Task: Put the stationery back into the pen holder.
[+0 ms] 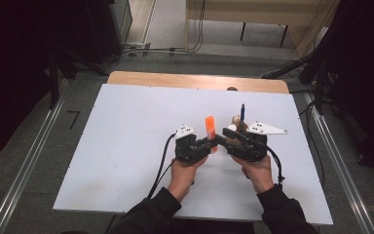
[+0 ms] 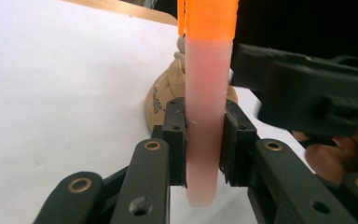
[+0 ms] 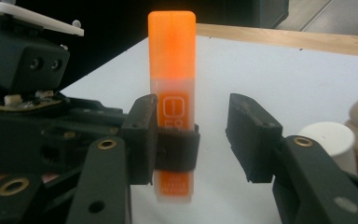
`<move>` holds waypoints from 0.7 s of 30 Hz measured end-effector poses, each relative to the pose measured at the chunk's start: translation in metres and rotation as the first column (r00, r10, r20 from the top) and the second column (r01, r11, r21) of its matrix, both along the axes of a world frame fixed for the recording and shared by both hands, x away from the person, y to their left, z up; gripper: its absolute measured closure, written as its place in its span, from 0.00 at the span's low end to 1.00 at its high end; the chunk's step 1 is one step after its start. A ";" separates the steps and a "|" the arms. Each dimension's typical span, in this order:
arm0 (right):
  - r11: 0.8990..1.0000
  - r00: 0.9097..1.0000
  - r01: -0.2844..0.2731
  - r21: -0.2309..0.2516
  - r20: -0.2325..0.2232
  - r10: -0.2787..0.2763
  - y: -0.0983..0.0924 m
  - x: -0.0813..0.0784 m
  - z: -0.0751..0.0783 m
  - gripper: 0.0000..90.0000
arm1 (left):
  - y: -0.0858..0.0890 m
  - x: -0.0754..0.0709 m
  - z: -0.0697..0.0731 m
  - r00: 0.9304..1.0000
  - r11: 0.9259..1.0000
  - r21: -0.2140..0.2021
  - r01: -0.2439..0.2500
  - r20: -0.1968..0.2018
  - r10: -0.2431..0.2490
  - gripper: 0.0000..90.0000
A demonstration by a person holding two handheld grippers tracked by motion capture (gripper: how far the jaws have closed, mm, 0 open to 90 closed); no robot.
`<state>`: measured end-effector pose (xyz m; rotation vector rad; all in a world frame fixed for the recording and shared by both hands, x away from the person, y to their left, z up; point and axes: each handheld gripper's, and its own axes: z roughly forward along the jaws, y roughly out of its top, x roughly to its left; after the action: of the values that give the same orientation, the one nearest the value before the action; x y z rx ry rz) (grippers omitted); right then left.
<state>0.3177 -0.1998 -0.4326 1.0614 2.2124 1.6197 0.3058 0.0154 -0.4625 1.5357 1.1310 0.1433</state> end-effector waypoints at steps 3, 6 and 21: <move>1.000 1.000 0.002 -0.005 0.003 -0.002 -0.008 -0.005 0.000 0.51 | 0.000 0.002 0.002 1.000 1.000 0.003 -0.009 0.015 0.009 0.84; 1.000 1.000 0.002 -0.030 0.000 -0.002 -0.015 -0.011 -0.002 0.46 | 0.000 0.003 0.005 1.000 1.000 0.003 -0.013 0.025 0.013 0.84; 0.992 0.996 0.064 -0.110 -0.052 -0.070 -0.053 -0.025 -0.021 0.33 | -0.023 0.011 0.022 0.994 0.999 0.025 0.022 0.103 -0.024 0.84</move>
<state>0.2929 -0.2529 -0.4534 1.1518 2.2454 1.4425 0.3165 -0.0078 -0.4406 1.5442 1.0328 0.2189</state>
